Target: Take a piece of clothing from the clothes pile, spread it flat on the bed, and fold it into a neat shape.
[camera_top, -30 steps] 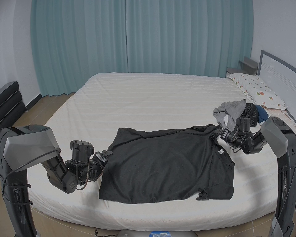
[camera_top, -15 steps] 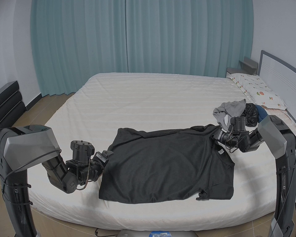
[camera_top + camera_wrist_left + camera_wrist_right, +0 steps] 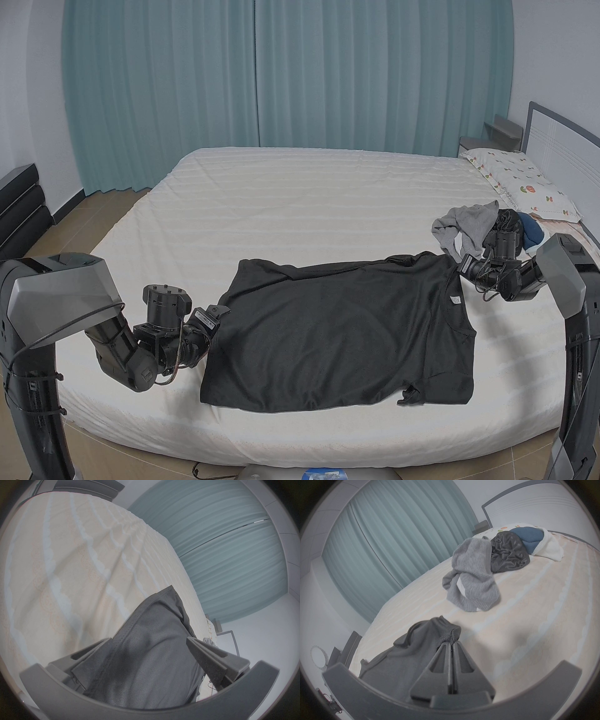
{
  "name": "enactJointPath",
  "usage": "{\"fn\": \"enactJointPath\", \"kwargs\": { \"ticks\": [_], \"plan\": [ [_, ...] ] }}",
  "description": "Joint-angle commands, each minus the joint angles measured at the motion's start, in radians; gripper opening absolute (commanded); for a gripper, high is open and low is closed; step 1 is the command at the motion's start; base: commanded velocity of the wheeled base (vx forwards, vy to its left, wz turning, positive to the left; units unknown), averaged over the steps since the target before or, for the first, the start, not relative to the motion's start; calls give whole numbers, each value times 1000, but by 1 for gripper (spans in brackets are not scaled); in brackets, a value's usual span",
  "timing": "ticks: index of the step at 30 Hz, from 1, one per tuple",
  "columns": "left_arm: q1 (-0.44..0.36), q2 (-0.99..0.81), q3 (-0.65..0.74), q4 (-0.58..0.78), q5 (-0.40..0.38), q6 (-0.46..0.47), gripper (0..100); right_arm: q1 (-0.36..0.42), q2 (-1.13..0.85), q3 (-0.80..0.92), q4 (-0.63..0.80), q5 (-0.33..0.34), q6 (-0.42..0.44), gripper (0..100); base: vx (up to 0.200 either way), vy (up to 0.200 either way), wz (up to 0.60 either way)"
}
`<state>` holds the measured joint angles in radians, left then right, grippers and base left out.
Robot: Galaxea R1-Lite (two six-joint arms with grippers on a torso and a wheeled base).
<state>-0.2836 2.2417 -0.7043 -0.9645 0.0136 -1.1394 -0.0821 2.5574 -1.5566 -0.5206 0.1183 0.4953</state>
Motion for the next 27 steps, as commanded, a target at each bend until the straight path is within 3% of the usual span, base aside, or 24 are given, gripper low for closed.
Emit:
{"fn": "enactJointPath", "kwargs": {
  "ticks": [1, 10, 11, 14, 17, 21, 27],
  "plan": [
    [0, 3, -1, 0, 0, 1, 100, -24, 18, -36, -2, 0, 5, 0, 0, 0, 0],
    [0, 3, 0, 0, 0, 0, 100, -27, 46, -46, -2, 1, 8, 0, 0, 0, 0],
    [0, 4, 0, 0, 2, 1, 100, -27, 43, -39, -7, 4, 11, 100, 0, 0, 0],
    [0, 6, 0, 0, 2, 1, 100, -28, 10, -13, -10, 7, 54, 100, 0, 0, 0],
    [1, 6, 0, 0, 2, 1, 100, -33, -86, 82, -7, 55, 140, 100, 0, 0, 0],
    [0, 1, 0, 0, 3, 1, 100, -44, -204, 253, -24, 139, 150, 100, 0, 0, 0],
    [0, -10, 15, 0, 5, 3, 100, -51, -355, 503, -85, 147, 160, 100, -33, 0, 0]
  ]
}}
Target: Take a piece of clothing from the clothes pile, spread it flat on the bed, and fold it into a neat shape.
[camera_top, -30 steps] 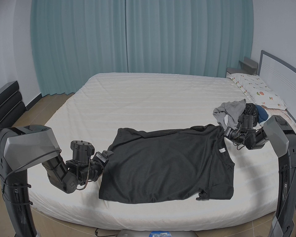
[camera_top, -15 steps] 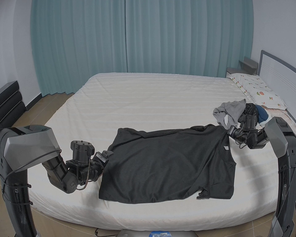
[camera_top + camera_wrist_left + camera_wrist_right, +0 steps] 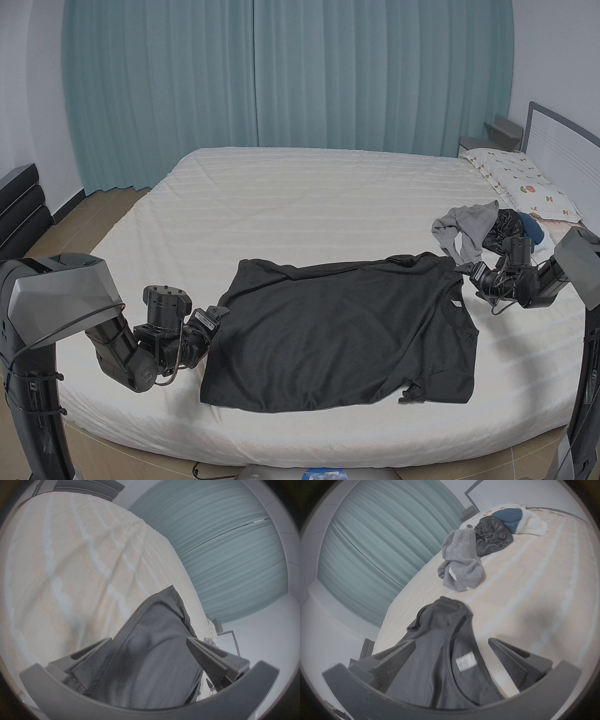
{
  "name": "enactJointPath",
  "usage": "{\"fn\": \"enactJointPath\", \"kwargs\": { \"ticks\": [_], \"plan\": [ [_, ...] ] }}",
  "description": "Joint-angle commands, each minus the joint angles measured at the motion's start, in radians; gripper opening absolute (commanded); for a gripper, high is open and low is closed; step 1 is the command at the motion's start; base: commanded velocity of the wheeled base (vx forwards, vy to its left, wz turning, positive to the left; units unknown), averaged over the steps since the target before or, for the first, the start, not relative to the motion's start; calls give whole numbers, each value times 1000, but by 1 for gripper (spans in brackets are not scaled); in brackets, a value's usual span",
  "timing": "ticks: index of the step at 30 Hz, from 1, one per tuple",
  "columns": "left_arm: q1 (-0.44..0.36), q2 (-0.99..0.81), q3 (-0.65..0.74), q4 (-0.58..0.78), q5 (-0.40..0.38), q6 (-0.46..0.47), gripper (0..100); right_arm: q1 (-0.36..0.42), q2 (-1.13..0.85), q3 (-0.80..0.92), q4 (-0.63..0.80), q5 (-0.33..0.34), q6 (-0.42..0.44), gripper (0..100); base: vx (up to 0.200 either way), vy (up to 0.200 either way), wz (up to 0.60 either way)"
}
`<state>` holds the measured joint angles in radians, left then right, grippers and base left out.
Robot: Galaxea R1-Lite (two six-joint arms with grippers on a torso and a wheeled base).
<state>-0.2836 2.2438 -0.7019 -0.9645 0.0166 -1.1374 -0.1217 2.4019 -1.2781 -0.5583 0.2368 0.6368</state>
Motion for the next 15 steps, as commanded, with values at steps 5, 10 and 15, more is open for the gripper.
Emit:
{"fn": "enactJointPath", "kwargs": {
  "ticks": [5, 10, 15],
  "plan": [
    [-2, -72, 41, 1, 16, 1, 100, -13, -337, 445, -130, 55, 43, 100, -200, 0, 0],
    [-34, -118, 90, 0, 23, 1, 100, 10, -425, 586, -152, 56, 64, 100, -120, 0, 0],
    [-40, -119, 117, -16, 62, -7, 100, 62, -471, 671, -155, 73, 70, 100, 0, 0, 0]
  ]
}}
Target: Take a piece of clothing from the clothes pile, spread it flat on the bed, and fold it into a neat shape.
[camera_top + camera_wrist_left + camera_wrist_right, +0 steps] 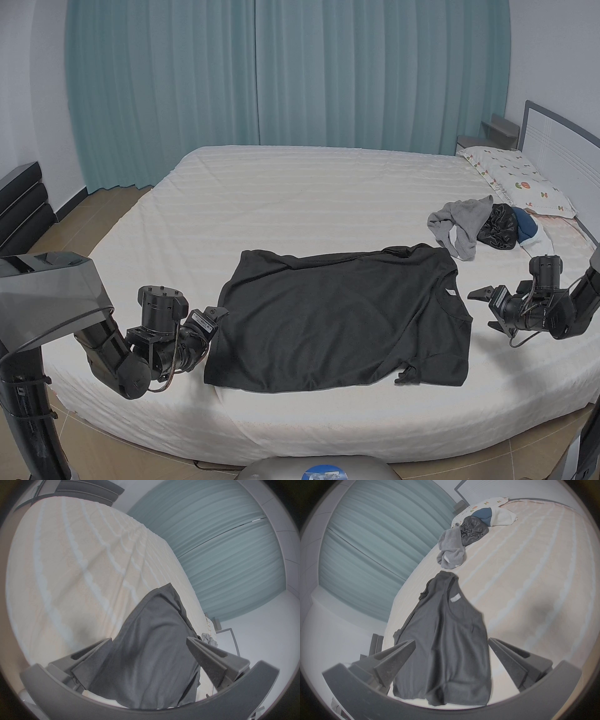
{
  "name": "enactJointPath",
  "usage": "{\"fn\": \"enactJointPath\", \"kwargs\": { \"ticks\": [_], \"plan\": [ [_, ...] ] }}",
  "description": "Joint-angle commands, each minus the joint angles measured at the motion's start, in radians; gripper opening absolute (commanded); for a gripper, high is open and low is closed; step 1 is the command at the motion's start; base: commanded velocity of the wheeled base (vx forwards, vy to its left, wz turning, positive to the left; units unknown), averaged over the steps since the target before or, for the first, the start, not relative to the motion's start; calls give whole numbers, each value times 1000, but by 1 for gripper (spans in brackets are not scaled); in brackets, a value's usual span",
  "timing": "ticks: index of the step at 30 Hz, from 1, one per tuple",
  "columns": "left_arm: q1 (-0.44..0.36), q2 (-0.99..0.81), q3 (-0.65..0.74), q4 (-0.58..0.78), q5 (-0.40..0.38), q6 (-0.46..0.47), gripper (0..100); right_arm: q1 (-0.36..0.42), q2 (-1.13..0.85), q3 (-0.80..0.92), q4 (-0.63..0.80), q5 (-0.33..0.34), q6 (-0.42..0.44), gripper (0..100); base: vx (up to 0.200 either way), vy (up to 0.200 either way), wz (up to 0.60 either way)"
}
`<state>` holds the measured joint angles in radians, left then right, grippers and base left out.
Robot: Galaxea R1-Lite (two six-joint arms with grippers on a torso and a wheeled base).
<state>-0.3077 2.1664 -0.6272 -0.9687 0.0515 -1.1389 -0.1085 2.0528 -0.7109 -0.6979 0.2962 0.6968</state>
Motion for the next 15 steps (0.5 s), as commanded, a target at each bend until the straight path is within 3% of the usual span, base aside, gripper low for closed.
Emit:
{"fn": "enactJointPath", "kwargs": {
  "ticks": [1, 7, 15],
  "plan": [
    [-16, -42, 50, -15, 28, -5, 100, 56, -126, 113, -17, 14, 12, 100, 0, 0, 0],
    [-25, -60, 89, -18, 21, -8, 100, 64, -128, 149, -49, 18, 104, 100, 0, -167, 0],
    [-57, -62, 112, -16, 21, -1, 100, 59, -114, 197, -97, 17, 102, 100, 0, -200, 0]
  ]
}}
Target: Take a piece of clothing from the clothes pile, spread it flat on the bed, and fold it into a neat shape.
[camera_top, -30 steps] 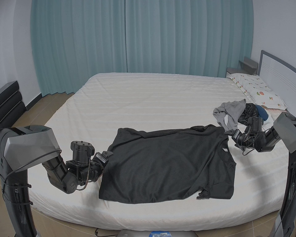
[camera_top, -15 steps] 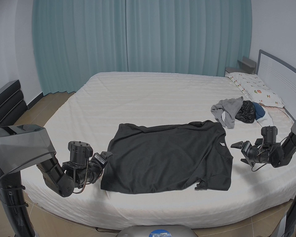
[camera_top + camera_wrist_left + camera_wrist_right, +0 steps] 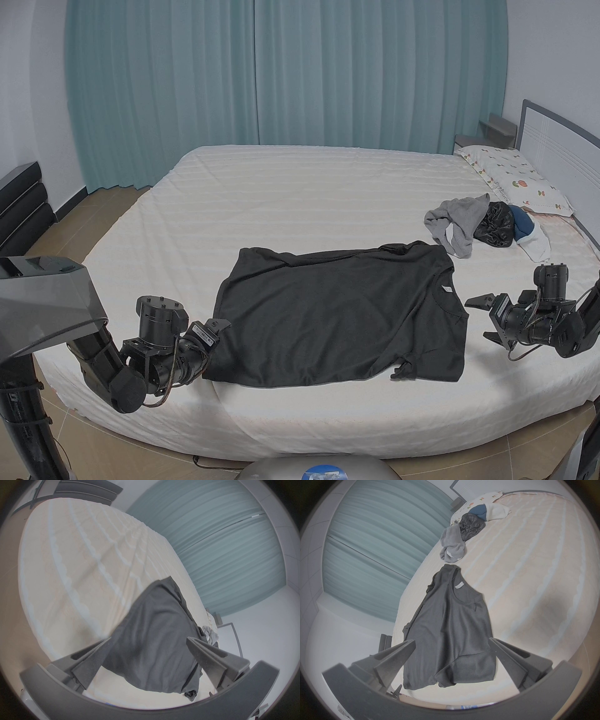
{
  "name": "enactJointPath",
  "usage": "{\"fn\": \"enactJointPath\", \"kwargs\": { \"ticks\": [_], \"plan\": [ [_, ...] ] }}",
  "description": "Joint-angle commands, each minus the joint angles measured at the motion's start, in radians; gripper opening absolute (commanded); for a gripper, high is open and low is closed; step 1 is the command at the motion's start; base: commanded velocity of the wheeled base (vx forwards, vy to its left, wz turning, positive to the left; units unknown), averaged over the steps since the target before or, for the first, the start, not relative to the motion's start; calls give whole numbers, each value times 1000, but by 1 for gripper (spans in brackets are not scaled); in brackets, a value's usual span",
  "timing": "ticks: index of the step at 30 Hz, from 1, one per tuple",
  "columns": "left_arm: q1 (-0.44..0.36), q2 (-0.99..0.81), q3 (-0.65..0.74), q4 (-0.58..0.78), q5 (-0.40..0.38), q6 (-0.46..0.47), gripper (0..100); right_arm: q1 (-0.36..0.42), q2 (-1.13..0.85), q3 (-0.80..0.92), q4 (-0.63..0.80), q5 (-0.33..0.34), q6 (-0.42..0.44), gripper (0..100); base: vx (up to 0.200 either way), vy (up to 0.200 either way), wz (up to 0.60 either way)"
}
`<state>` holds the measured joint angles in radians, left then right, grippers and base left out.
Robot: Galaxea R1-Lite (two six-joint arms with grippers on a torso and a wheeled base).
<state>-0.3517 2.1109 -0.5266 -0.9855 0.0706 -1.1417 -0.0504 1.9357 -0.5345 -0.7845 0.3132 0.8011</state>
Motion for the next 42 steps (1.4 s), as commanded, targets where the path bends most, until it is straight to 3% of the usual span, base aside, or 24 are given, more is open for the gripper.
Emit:
{"fn": "enactJointPath", "kwargs": {
  "ticks": [1, 5, 10, 13, 21, 30, 35, 42],
  "plan": [
    [-16, -6, 13, 1, 1, 2, 100, 1, 3, 22, -15, 0, -3, 100, 0, -200, 0],
    [-16, -19, 20, 2, 11, 7, 100, 3, 8, 36, -30, -2, -5, 100, 0, -200, 0],
    [-9, -118, 60, 18, 11, 43, 100, 27, 20, 48, -29, 0, -5, 100, 0, 0, 0],
    [5, -118, 82, 33, 9, 83, 100, 50, 46, 51, -30, -9, -5, 100, 0, 0, 0],
    [17, -107, 126, 31, 12, 86, 100, 70, 57, 59, -32, -2, -3, 100, 0, 0, 0],
    [51, -69, 138, 38, 23, 99, 100, 95, 74, 67, -32, -3, -3, 100, 0, 0, 0],
    [109, 32, 122, 25, 72, 195, 100, 96, 92, 67, -32, -6, -5, 100, 0, 0, 0],
    [122, 60, 111, 22, 89, 198, 100, 98, 134, 83, -124, -11, -2, 100, 0, 0, 0]
  ]
}}
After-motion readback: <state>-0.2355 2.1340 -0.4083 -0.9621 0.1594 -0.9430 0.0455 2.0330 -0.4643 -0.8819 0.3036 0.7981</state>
